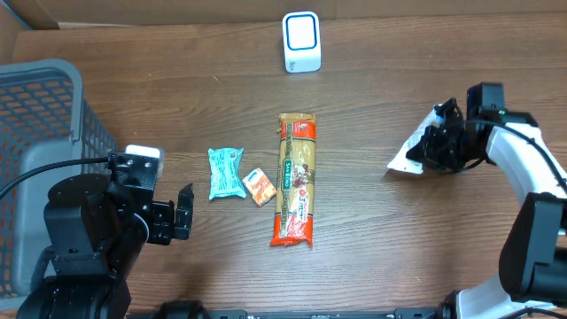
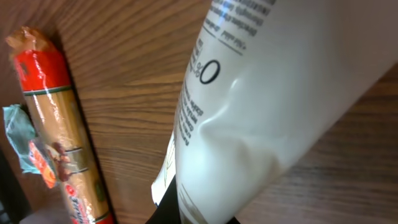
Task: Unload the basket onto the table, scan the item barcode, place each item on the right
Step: 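Bring the white tube down and release it on the right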
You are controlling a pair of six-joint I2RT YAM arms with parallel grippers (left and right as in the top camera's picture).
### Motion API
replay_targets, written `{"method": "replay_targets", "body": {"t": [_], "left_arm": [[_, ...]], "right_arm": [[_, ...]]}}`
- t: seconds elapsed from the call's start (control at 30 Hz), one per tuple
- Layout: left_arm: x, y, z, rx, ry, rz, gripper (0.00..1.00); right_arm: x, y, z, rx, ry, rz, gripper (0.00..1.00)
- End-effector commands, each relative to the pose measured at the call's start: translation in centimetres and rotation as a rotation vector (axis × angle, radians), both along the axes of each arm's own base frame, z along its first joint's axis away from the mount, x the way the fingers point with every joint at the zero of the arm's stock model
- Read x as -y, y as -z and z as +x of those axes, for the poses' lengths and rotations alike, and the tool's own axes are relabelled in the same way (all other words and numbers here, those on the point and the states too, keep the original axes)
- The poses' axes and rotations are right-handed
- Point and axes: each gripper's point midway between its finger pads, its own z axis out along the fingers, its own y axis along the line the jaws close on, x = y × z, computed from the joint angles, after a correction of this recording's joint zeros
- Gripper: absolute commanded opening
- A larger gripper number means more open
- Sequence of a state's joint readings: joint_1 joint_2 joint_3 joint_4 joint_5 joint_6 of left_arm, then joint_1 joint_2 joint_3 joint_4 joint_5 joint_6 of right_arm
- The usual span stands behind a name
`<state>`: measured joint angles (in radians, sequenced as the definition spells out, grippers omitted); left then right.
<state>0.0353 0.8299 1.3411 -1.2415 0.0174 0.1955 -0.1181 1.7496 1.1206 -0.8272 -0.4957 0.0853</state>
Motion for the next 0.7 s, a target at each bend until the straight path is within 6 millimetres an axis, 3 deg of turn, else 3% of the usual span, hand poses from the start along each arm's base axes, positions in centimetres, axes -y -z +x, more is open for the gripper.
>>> {"method": "replay_targets", "body": {"t": [0.0,0.17,0.37,0.4,0.47,0.5,0.57,0.67], "left_arm": [[-0.2,-0.1,0.0,0.005,0.004,0.023,1.00],[-0.2,-0.1,0.0,0.005,0.004,0.023,1.00],[-0.2,-0.1,0.0,0.005,0.004,0.023,1.00],[-0.2,-0.1,0.0,0.005,0.004,0.023,1.00],[-0.2,-0.1,0.0,0.005,0.004,0.023,1.00],[-0.2,-0.1,0.0,0.005,0.004,0.023,1.00],[-0.2,-0.1,0.0,0.005,0.004,0.023,1.00],[-0.2,-0.1,0.0,0.005,0.004,0.023,1.00]], "right_arm": [[0.0,0.0,0.2,0.042,-0.005,-0.002,0.04],[2.8,2.3,-0.6,0.034,-0.033,-0.193,0.04],[4.2,2.8,-0.9,0.027,-0.060,-0.286,0.04],[4.3,2.8,-1.0,0.019,-0.060,-0.292,0.08],[4.2,2.6,-1.4,-0.003,-0.054,-0.281,0.45],[4.1,2.4,-1.6,-0.017,-0.056,-0.278,0.55],[4.1,1.6,-2.0,-0.049,-0.063,-0.275,0.66],[4.1,-0.5,-1.9,-0.072,-0.072,-0.271,0.70]]}}
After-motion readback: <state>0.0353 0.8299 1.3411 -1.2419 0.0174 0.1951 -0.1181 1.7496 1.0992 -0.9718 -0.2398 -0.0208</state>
